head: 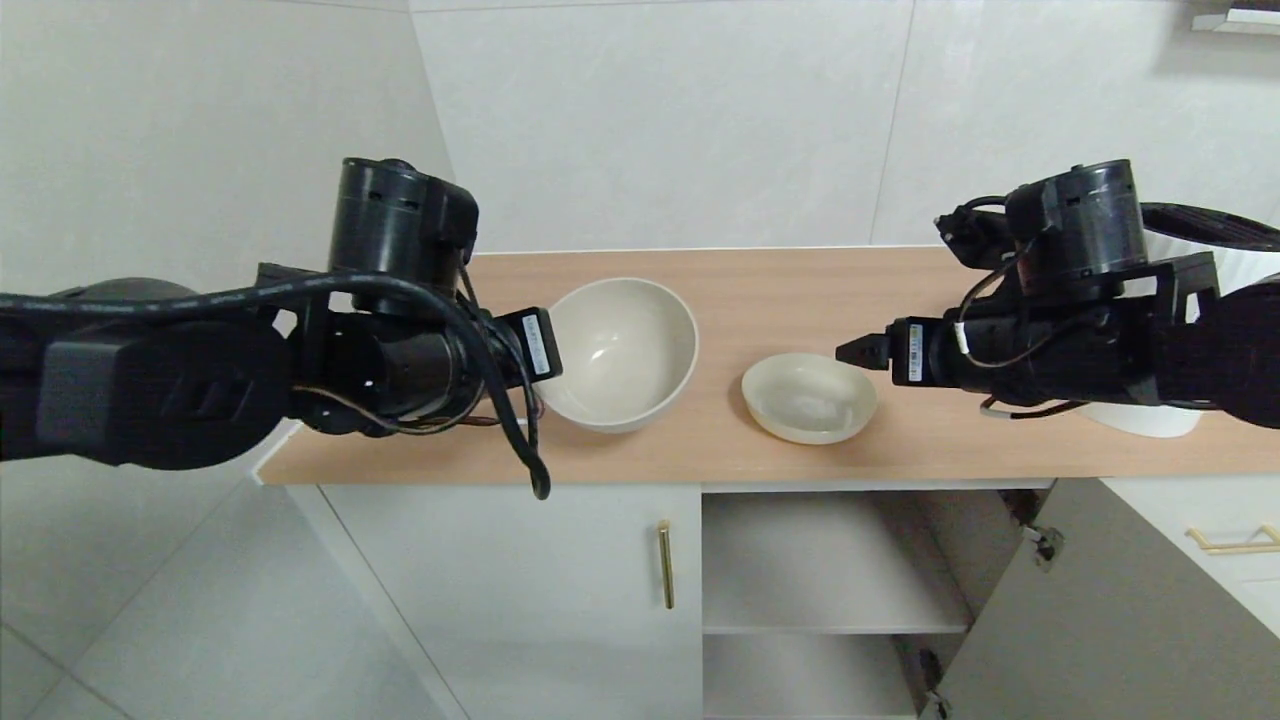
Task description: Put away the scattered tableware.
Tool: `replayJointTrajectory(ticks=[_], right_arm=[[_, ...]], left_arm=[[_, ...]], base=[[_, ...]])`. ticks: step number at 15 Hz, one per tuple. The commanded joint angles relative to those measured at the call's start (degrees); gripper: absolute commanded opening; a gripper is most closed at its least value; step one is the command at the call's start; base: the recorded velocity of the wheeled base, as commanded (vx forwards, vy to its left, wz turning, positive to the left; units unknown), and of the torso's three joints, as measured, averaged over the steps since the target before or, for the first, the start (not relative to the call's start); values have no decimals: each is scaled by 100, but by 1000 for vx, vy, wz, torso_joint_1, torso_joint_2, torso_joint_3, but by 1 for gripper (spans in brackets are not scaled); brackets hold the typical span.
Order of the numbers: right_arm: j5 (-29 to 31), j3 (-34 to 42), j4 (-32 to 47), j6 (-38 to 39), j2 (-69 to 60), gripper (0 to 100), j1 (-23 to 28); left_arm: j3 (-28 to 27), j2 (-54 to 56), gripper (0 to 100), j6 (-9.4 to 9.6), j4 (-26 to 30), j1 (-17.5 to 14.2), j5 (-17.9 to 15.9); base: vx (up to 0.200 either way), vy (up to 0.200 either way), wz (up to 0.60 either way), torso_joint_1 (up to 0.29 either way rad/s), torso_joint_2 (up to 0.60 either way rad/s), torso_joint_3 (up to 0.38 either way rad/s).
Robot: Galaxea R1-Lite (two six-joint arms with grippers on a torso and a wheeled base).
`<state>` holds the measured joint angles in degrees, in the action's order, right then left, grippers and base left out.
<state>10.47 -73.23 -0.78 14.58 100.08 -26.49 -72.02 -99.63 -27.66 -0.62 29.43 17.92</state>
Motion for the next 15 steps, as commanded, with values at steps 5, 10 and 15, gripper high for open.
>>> replayJointTrajectory(ticks=[5,10,15], right_arm=[[157,-306,43,1,881,100,285],[157,-368,43,10,1136,100,320],[131,-403,25,27,1180,0,320]], left_arm=[[259,454,0,6,-342,45,-122],[329,629,0,6,-342,72,-298],[391,665,0,6,-342,72,-430]], base=[[0,0,0,0,0,0],[0,0,0,0,0,0],[0,0,0,0,0,0]])
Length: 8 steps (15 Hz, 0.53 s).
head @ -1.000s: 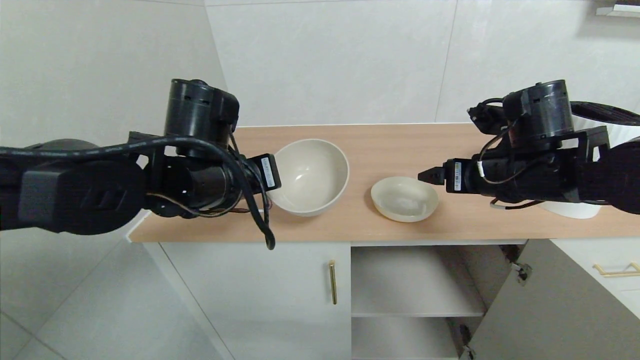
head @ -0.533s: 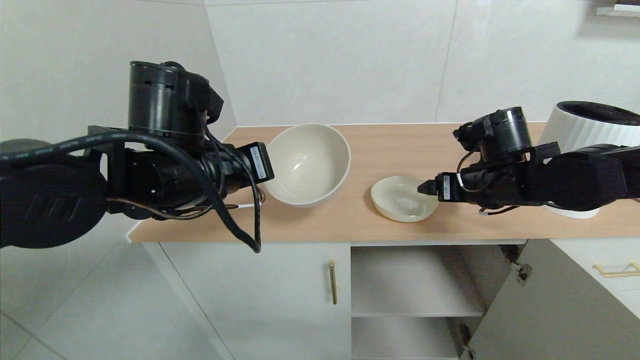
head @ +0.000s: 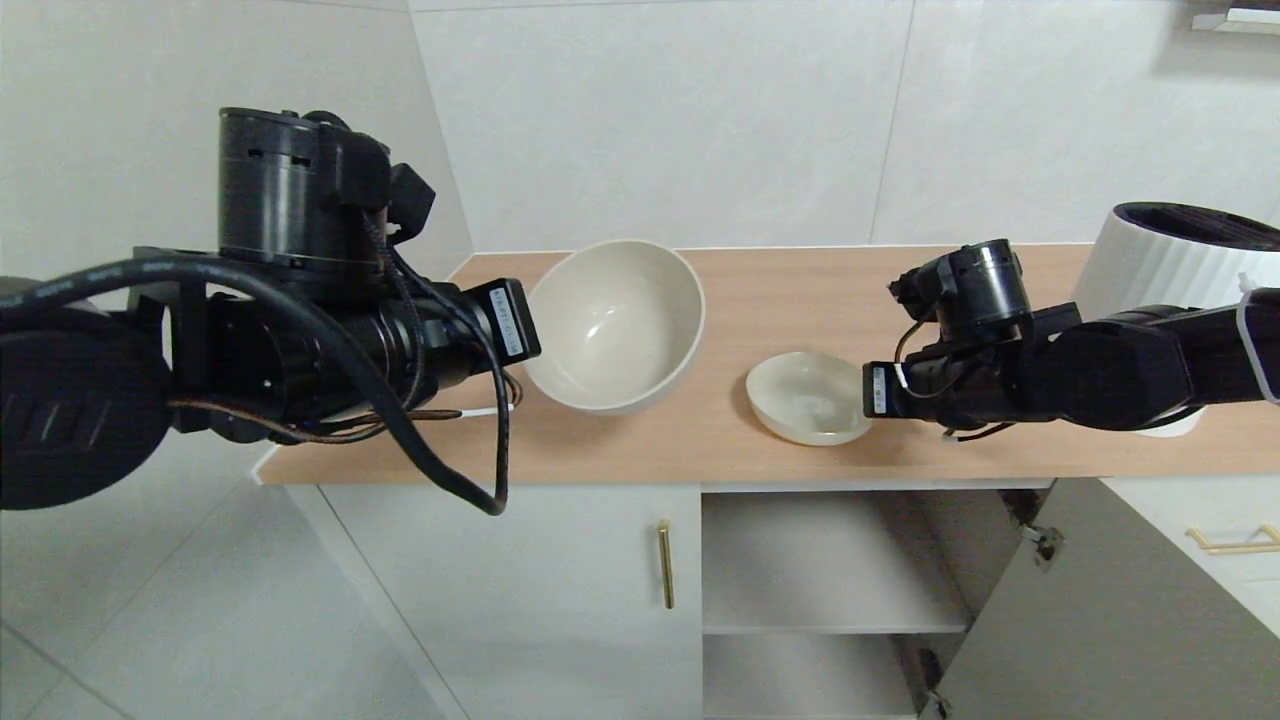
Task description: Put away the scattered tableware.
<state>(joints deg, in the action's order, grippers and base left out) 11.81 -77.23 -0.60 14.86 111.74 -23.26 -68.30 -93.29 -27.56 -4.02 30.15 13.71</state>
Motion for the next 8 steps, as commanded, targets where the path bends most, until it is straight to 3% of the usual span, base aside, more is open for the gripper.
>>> replayJointTrajectory(ticks=[1,6,8], right_arm=[[-12,-3,-2,8,6,0,-3],[-179,-20,112,289,-460,0,-3],[-505,-20,596,430,-873,0,-3]], left_arm=[[45,66,0,-3,-2,0,-71],[142,259,0,23,24,0,-334],[546,470,0,32,16,26,-343]], base=[[0,0,0,0,0,0],[0,0,0,0,0,0],[0,0,0,0,0,0]])
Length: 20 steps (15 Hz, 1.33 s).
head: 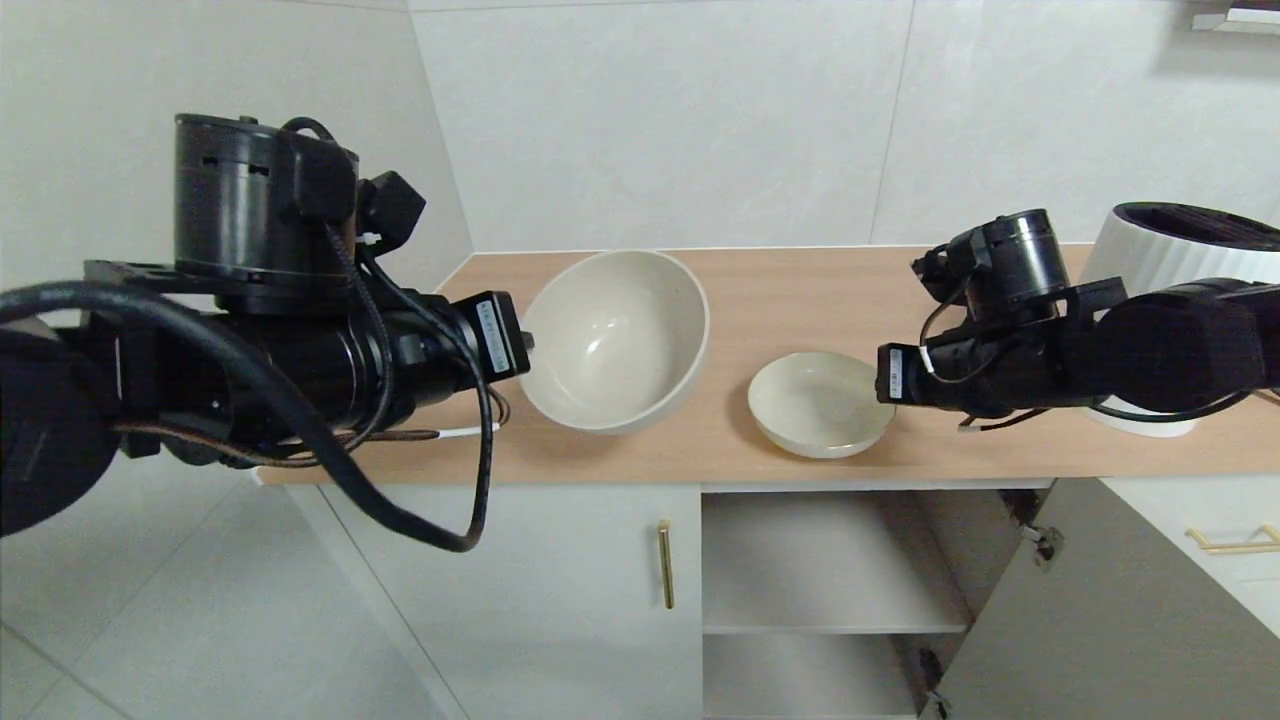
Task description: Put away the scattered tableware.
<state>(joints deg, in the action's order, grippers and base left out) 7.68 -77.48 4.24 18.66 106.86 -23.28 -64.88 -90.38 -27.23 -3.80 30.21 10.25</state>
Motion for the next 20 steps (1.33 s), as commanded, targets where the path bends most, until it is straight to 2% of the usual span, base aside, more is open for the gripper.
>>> replayJointTrajectory(ticks=[1,4,9,15,20], right_arm=[[-346,14,437,173,-640,0,-1],[-759,304,1044,313,-1185,0,-106],[-891,1701,1017,348,-2170,0,-300],[-882,2238,894,348,-2275,0,-300],[-865,2730,-29,313,-2266,0,-291]], left_arm=[[485,328,0,-1,-15,99,3],[836,627,0,-10,2,117,12],[1812,1339,0,-10,11,117,3],[1944,1436,0,-28,20,187,-23],[1953,1436,0,-28,20,196,-23]], base=[[0,0,0,0,0,0],[0,0,0,0,0,0],[0,0,0,0,0,0],[-33,0,0,0,0,1],[0,0,0,0,0,0]])
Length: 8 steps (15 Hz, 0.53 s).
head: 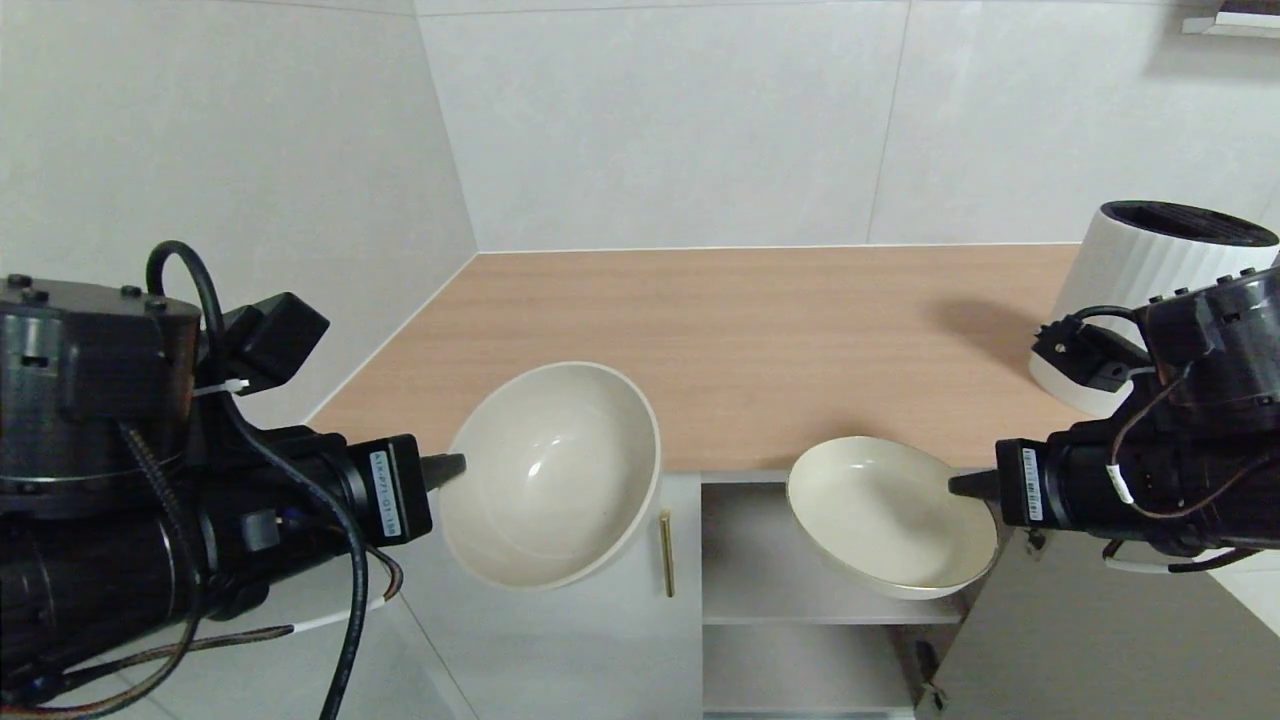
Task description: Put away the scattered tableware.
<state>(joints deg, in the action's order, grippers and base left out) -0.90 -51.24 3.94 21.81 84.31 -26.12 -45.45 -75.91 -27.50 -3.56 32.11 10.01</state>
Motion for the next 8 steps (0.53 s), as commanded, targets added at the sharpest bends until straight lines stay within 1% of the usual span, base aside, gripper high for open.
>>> replayJointTrajectory(ticks=[1,6,8], right_arm=[[2,175,-113,-19,-20,0,-7],[11,237,-165,-36,77,0,-7],[11,246,-165,-54,138,0,-7]], left_arm=[[1,-11,0,-1,-4,6,1],[45,-99,0,-1,-4,15,-16],[45,-117,0,-1,-4,59,-60]], base=[[0,0,0,0,0,0],[0,0,0,0,0,0],[0,0,0,-132,302,176]])
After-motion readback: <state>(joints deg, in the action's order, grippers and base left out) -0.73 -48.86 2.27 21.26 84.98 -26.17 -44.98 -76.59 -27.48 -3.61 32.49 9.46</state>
